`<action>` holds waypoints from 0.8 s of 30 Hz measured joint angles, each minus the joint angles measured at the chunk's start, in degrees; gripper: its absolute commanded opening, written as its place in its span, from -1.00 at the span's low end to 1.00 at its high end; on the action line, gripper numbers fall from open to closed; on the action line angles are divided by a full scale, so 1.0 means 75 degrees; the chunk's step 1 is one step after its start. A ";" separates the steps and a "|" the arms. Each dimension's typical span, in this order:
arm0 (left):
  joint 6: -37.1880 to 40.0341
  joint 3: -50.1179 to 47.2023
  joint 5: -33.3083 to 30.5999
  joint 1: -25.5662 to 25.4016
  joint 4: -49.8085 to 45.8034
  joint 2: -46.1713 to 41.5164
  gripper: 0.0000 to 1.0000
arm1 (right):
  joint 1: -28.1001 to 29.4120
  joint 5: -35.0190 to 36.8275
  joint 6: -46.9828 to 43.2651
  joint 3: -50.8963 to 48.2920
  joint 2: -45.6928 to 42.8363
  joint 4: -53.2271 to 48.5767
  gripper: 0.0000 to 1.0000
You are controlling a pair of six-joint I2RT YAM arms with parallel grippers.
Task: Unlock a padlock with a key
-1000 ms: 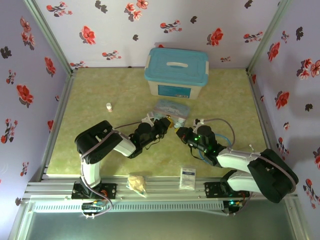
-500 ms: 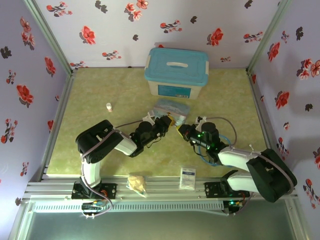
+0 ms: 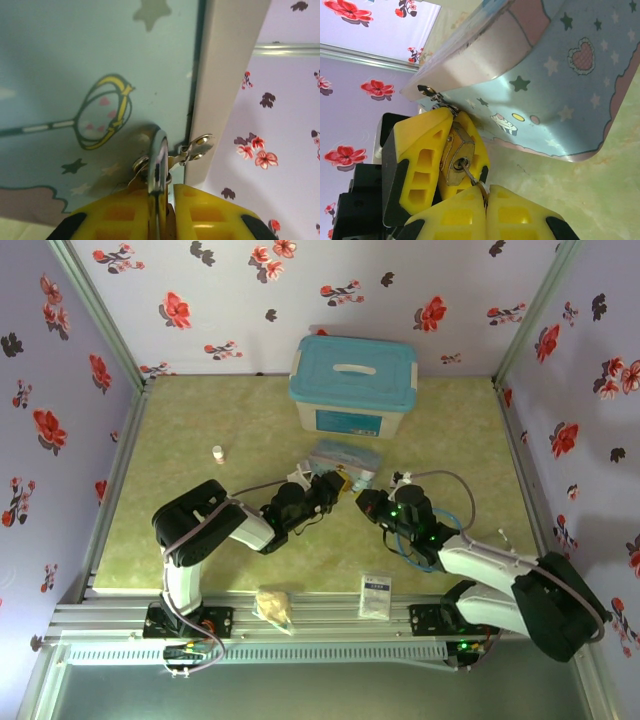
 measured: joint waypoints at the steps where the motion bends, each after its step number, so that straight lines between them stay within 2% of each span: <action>1: -0.0006 0.0000 -0.0064 0.0015 -0.0044 0.0009 -1.00 | 0.0020 0.0017 0.0026 0.0000 0.0163 0.0184 -1.00; 8: -0.0117 0.0000 -0.0405 0.0079 -0.0152 0.0035 -1.00 | -0.0256 -0.0326 0.0603 -0.0184 0.1151 0.1818 -1.00; 14: -0.0172 -0.0006 -0.0548 0.0087 -0.0152 0.0035 -1.00 | -0.0393 -0.0711 0.1003 -0.0256 0.1641 0.2629 -1.00; 17: -0.0251 -0.0029 -0.0525 0.0087 -0.0157 0.0035 -1.00 | -0.0221 -0.0551 0.0667 -0.0219 0.1448 0.2267 -1.00; 21: -0.0466 -0.0172 -0.0460 0.0087 -0.0105 0.0038 -1.00 | 0.0283 0.0204 -0.0239 0.0201 0.0866 0.0676 -1.00; 24: -0.0571 -0.0210 -0.0379 0.0079 -0.0055 0.0143 -1.00 | 0.0428 0.0498 -0.0577 0.0321 0.0799 0.0140 -1.00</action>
